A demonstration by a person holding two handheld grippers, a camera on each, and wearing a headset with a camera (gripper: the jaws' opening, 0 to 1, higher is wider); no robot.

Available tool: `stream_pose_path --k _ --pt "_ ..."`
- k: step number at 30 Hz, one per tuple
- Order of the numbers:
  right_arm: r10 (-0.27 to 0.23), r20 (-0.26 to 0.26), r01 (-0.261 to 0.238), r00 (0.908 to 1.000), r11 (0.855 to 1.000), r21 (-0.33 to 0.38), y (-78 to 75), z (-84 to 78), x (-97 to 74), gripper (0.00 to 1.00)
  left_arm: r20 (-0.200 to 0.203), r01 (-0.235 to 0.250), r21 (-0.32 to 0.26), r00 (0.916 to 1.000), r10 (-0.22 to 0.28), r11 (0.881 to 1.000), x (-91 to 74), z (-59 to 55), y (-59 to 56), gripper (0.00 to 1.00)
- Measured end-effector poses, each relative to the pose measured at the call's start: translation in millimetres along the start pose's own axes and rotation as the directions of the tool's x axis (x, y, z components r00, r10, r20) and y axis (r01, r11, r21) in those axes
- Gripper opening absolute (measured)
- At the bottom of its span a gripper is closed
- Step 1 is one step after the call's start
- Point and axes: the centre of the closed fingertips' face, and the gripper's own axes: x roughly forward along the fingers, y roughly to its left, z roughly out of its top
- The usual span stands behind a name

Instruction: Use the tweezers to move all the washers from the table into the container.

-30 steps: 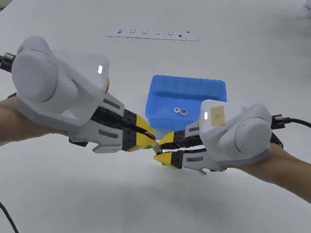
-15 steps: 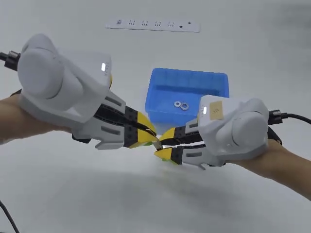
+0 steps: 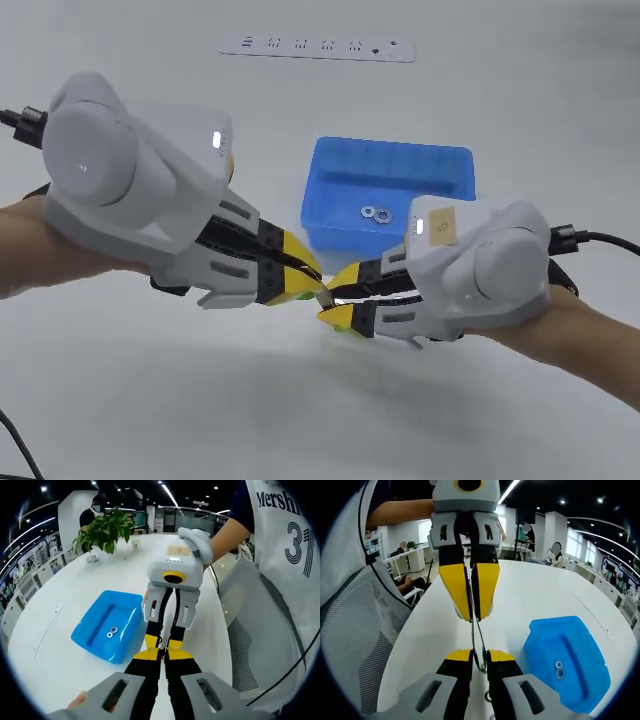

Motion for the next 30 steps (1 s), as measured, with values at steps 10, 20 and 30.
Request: stream_pose_path --k 10,20,30 --pt "0.006 0.013 -0.006 0.9999 1.0 -0.011 0.4 4.1 -7.3 0.12 0.004 0.011 0.002 0.9999 -0.011 1.0 5.6 4.4 -0.6 0.07" --pt "-0.001 0.012 0.001 0.9999 1.0 0.004 0.6 2.6 -6.6 0.1 -0.006 0.02 -0.001 0.9998 -0.02 1.0 7.7 4.6 -0.9 0.07" --pt "0.009 -0.001 -0.009 1.0 1.0 -0.018 6.1 5.4 -7.6 0.1 -0.007 0.034 0.002 0.9994 -0.034 0.999 4.4 5.9 -6.0 0.07"
